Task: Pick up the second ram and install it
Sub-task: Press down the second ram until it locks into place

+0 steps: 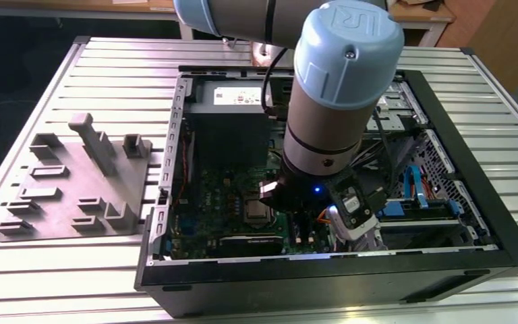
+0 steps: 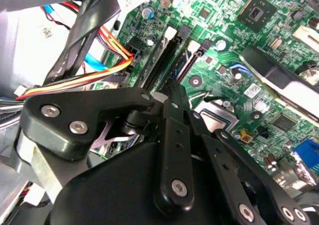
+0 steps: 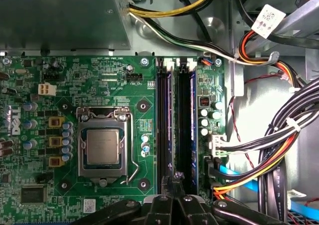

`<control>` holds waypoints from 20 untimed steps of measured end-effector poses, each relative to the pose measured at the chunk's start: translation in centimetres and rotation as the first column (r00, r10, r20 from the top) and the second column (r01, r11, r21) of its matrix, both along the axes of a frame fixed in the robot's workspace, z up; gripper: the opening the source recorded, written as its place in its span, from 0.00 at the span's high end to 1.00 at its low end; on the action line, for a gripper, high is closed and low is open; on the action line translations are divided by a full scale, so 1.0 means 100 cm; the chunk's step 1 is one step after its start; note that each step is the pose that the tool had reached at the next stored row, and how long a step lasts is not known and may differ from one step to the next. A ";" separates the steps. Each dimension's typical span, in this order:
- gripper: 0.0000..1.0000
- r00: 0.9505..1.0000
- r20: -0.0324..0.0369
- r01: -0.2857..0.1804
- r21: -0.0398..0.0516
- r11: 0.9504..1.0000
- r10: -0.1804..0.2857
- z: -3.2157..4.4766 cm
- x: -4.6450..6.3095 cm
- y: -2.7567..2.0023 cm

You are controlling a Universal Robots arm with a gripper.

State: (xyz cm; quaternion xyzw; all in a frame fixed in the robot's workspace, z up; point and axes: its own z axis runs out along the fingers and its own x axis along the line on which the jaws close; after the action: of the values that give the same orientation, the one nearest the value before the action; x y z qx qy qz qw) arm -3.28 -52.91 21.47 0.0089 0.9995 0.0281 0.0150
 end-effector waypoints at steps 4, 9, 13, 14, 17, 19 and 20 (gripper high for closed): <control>0.90 1.000 0.001 0.000 0.004 1.000 0.000 0.0077 0.000 0.0005; 0.90 1.000 0.000 0.001 0.000 1.000 -0.001 0.0311 0.000 0.0000; 0.90 1.000 0.000 0.001 0.000 1.000 -0.001 0.0317 0.000 0.0001; 0.90 1.000 0.000 0.001 0.000 1.000 -0.001 0.0318 0.000 0.0011; 0.90 1.000 0.000 0.001 0.000 1.000 -0.001 0.0317 0.000 0.0109; 0.90 1.000 0.000 0.001 0.000 1.000 -0.001 0.0318 0.000 0.0196; 0.90 1.000 0.000 0.001 0.000 1.000 -0.001 0.0317 0.000 0.0229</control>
State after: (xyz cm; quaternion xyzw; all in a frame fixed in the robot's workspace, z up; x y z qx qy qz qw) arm -3.28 -50.61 24.64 0.0092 0.9994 0.0282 0.0151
